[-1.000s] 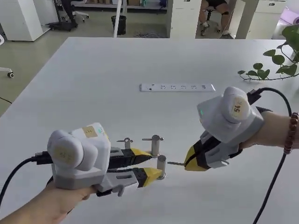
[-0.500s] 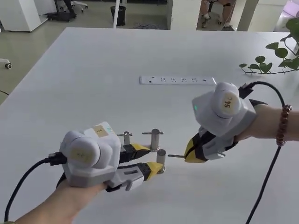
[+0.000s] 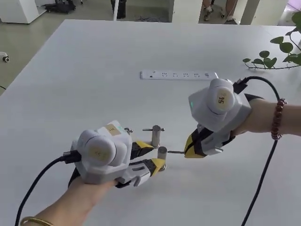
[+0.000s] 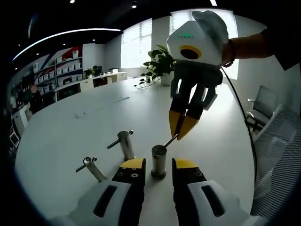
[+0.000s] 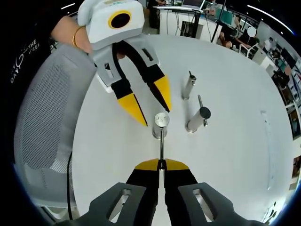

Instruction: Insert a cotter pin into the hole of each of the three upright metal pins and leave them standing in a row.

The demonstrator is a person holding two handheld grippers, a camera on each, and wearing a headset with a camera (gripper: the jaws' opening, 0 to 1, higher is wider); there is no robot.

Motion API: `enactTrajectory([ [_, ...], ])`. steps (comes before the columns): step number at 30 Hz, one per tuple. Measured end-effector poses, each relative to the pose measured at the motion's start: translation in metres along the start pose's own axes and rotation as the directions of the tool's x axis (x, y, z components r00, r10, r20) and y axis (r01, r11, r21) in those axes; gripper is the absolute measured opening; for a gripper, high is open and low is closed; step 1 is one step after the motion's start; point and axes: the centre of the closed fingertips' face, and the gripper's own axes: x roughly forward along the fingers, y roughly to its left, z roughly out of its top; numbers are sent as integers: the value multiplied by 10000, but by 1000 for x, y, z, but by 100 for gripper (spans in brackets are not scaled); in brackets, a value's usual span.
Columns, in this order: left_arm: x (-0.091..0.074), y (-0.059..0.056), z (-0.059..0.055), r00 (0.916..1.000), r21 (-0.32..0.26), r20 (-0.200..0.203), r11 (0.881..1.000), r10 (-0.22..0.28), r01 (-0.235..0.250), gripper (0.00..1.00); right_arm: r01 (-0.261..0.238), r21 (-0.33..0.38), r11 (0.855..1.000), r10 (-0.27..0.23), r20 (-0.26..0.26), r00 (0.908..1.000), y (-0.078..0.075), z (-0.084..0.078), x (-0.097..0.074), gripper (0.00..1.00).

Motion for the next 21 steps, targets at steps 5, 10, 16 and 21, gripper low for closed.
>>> enactTrajectory([
  [5, 4, 0, -2, 9999, -92, -114, 9999, -56, 55, 18, -77, -63, 10000, 76, -48, 10000, 1, 3, 1, 0],
  [10, 7, 0, -3, 9999, -125, -145, 9999, -73, 71, 16, -104, -129, 9999, 103, -96, 9999, 1, 6, 1, 0],
  [16, 10, -1, -5, 9997, -139, -190, 9998, -132, 130, 13, -165, -292, 9994, 159, -202, 9997, 0, 9, 2, 0],
  [21, 12, 1, -7, 9997, -187, -237, 9998, -117, 112, 12, -169, -492, 9986, 151, -362, 9992, -2, 12, 4, 0],
])
